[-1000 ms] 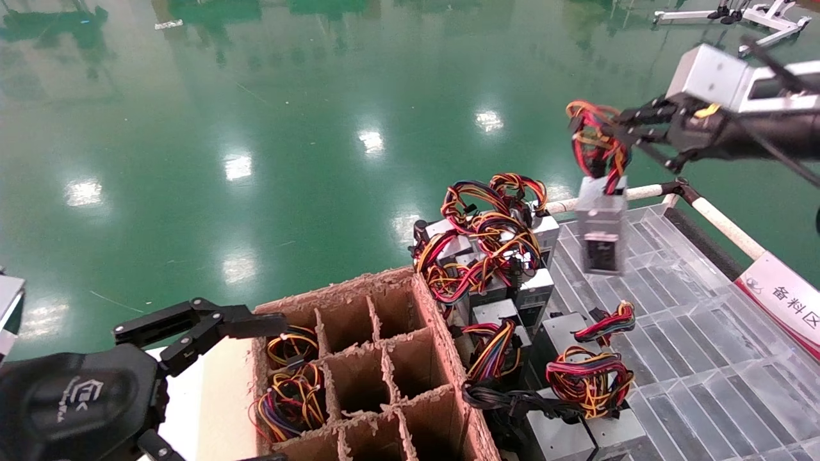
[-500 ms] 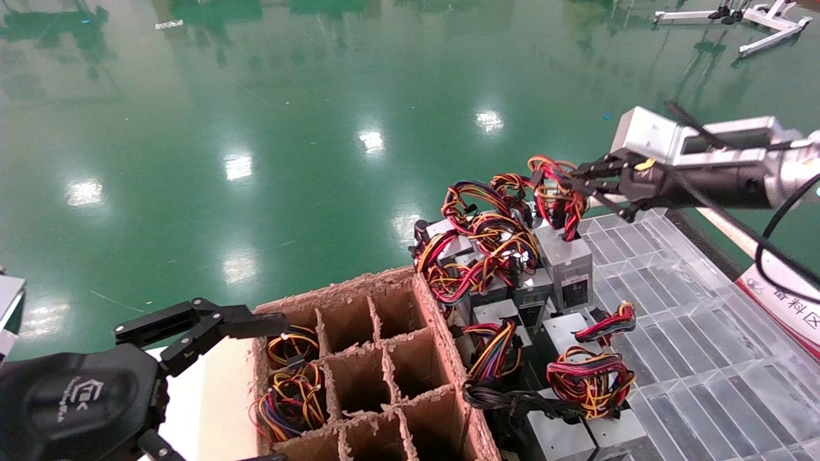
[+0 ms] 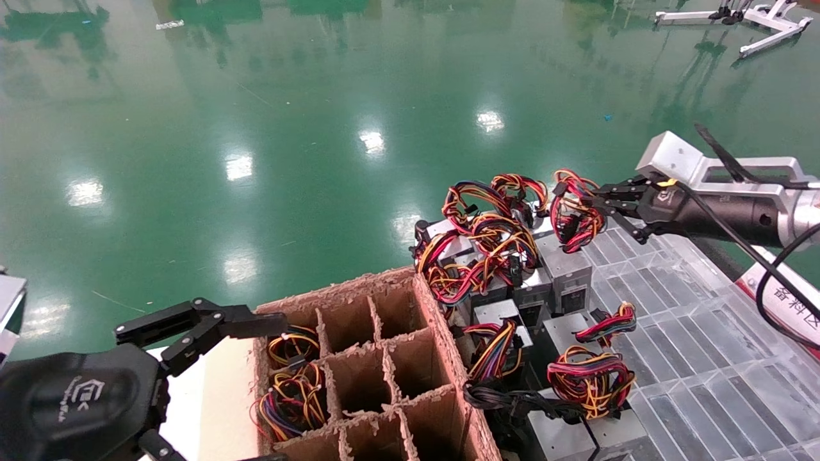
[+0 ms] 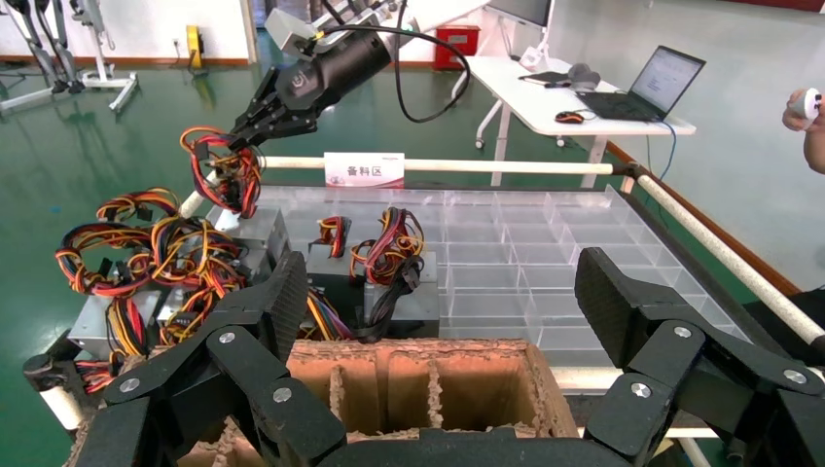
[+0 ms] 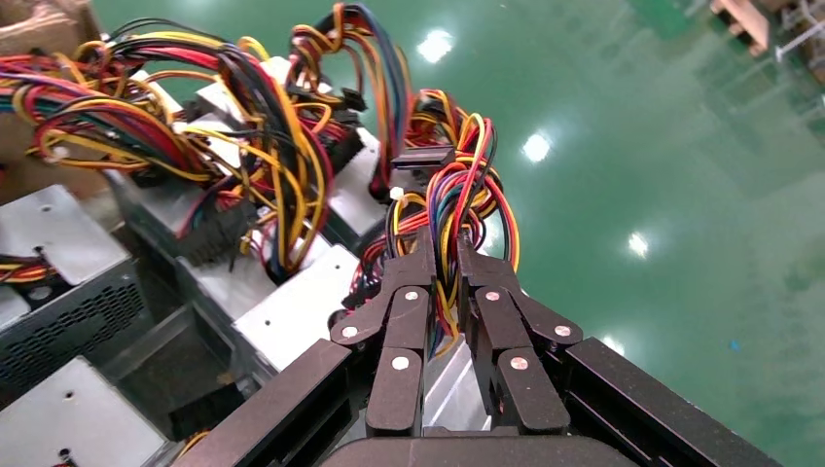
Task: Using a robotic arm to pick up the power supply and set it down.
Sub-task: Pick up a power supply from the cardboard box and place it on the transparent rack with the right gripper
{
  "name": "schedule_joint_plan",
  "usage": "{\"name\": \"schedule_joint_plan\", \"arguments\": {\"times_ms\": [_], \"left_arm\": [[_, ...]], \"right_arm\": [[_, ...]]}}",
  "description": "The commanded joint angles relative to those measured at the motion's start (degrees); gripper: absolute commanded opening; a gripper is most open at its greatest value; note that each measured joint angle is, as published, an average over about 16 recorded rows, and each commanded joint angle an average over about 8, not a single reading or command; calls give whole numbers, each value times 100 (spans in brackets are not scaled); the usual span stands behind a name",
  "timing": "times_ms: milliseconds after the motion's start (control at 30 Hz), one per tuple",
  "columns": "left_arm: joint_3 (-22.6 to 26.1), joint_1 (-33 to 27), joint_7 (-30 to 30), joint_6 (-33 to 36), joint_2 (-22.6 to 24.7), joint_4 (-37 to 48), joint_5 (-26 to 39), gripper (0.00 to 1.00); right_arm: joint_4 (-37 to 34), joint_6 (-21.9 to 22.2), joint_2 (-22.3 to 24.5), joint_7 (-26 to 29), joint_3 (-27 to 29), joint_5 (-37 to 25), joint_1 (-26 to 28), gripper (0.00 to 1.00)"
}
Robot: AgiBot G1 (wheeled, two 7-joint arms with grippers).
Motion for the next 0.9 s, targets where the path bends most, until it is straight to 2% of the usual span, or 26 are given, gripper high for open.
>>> {"name": "schedule_joint_plan", "arguments": {"times_ms": [33,200,433,700,900], "left_arm": [[0,0,0,0,0,0,0,100],[0,0,0,0,0,0,0,100],[0,0,0,0,0,0,0,100],[0,0,0,0,0,0,0,100],[0,0,0,0,0,0,0,100]], "right_arm": [[-5,48,47,5,50,73,-66,0],[-135,-1,123,288,422,602,-262,0],[-234,160,96,641,862,1227,-692,0],[-163,288,97,843,1114,1582,-1121,0],[-43,125,228,892,1175,1666,-1334,0]]}}
